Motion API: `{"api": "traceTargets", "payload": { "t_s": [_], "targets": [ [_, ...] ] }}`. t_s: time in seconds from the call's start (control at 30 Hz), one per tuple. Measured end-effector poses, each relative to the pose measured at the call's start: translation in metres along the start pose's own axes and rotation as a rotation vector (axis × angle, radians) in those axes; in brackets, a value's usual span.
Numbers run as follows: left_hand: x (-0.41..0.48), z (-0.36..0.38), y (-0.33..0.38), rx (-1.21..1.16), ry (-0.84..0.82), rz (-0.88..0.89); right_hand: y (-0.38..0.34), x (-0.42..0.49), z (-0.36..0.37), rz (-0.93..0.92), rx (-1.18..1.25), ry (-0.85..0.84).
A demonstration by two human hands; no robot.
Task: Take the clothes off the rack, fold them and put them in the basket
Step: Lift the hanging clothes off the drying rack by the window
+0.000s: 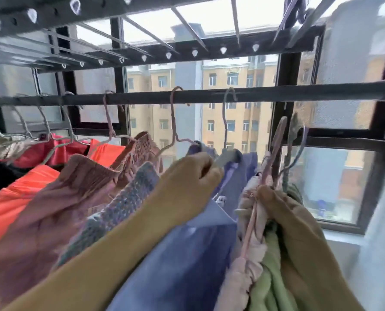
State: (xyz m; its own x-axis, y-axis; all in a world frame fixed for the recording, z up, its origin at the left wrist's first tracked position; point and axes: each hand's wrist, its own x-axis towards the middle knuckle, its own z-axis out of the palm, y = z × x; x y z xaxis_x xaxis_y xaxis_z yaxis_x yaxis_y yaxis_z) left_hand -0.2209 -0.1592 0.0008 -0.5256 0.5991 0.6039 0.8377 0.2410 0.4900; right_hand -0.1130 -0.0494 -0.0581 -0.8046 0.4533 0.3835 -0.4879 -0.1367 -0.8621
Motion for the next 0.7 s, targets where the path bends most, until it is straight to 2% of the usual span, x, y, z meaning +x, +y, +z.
{"api": "traceTargets", "payload": {
  "t_s": [0.1,0.3,0.43,0.53,0.63,0.7],
  "targets": [
    [-0.032,0.012,0.003,-0.169,-0.018,0.126,-0.001,-0.015,0.029,-0.049,0.113,0.031],
    [-0.086,0.011,-0.007,-0.227,-0.005,0.289,-0.001,-0.062,0.073,0.018,0.221,0.204],
    [-0.11,0.002,-0.005,-0.164,-0.24,0.354,0.003,-0.082,0.081,0.062,0.208,0.361],
    [-0.118,-0.014,0.003,0.039,-0.411,0.448,0.005,-0.093,0.082,0.134,0.237,0.397],
    [-0.12,-0.041,0.015,0.038,-0.53,0.393,0.006,-0.1,0.077,0.154,0.253,0.342],
    [-0.108,-0.063,0.015,-0.032,-0.47,0.262,0.004,-0.102,0.07,0.151,0.246,0.289]
  ]
}}
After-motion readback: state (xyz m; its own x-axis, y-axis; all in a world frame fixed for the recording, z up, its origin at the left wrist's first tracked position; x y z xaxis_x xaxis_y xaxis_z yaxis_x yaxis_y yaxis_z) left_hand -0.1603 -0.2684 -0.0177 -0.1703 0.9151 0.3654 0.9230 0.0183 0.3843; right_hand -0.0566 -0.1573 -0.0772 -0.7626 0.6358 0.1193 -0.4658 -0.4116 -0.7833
